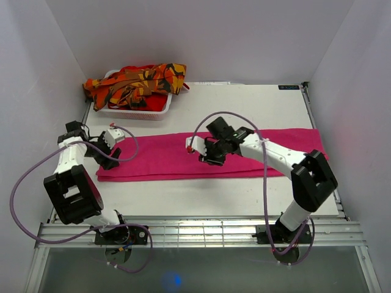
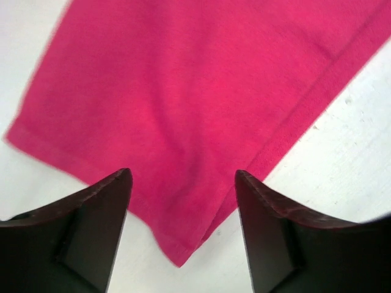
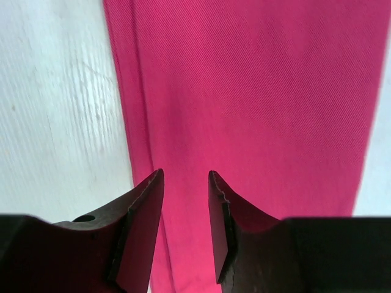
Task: Fold and stack the trousers
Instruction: Fold the trousers
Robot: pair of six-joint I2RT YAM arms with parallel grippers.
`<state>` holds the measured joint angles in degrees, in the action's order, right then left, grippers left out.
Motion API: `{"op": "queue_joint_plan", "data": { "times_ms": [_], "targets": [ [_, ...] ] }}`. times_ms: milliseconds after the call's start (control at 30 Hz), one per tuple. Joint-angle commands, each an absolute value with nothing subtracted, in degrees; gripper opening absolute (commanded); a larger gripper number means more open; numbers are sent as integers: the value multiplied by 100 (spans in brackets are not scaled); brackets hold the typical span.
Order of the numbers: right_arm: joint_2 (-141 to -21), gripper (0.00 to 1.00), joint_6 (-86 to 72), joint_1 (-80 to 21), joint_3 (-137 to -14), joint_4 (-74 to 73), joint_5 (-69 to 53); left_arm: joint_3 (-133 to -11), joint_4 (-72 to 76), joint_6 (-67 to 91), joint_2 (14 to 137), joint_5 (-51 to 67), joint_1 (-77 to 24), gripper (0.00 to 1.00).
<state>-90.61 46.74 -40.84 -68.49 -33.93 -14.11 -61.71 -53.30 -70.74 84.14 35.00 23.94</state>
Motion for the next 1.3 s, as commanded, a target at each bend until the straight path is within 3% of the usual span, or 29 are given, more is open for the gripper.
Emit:
{"op": "queue_joint_plan", "data": {
  "times_ms": [0, 100, 233, 567, 967, 1133, 1267],
  "targets": [
    [-9639, 41, 4026, -4718, -7233, -2743, -951, -5836, -5300, -7875, 8472, 3823, 2461, 77],
    [-10166, 39, 3877, -5167, -7593, -2470, -713, -5862, -5352, -7875, 8761, 3911, 2522, 68],
    [-10739, 38, 3657, -5449, -8006, -2242, -519, -6134, -5659, -7814, 9166, 4217, 2672, 65],
    [-11303, 39, 3612, -5844, -8235, -2390, -677, -6056, -5863, -8226, 9202, 4026, 2909, 72],
    [-11531, 39, 3630, -5889, -8086, -2188, -264, -6003, -5897, -8868, 9316, 3437, 3164, 72],
    [-11487, 27, 3621, -5889, -8103, -2118, -193, -5933, -5967, -9087, 9308, 3436, 3173, 69],
    [-11444, 8, 3577, -5889, -8209, -2197, -202, -5897, -6003, -9360, 9272, 3349, 3164, 64]
  ]
}}
